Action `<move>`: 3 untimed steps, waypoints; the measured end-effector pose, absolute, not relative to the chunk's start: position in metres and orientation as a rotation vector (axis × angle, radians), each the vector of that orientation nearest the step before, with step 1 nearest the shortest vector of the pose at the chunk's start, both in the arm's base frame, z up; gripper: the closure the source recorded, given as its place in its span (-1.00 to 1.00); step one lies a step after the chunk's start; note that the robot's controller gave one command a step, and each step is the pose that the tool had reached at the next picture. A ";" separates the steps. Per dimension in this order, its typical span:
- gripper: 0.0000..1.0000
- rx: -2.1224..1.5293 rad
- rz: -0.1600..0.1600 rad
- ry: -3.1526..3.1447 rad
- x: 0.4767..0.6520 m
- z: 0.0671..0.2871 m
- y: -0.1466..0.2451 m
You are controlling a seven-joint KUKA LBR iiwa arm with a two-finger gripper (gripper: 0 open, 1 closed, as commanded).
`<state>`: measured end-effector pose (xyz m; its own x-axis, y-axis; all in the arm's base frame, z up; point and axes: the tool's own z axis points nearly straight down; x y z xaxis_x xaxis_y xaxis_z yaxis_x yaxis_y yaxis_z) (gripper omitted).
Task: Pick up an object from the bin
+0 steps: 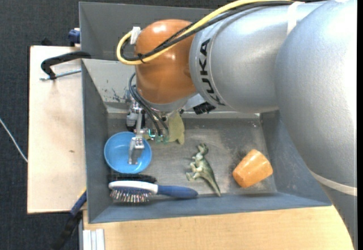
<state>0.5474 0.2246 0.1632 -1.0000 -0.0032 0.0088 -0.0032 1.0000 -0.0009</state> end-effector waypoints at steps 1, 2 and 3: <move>-1.00 -0.040 -0.016 -3.153 0.559 0.094 0.201; 1.00 -0.050 -0.008 -3.154 0.561 0.090 0.197; 1.00 0.451 -0.004 -3.124 0.564 0.240 0.177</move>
Offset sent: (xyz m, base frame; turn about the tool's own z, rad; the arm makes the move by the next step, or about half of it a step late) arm 0.0109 -0.0341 -0.0932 0.0355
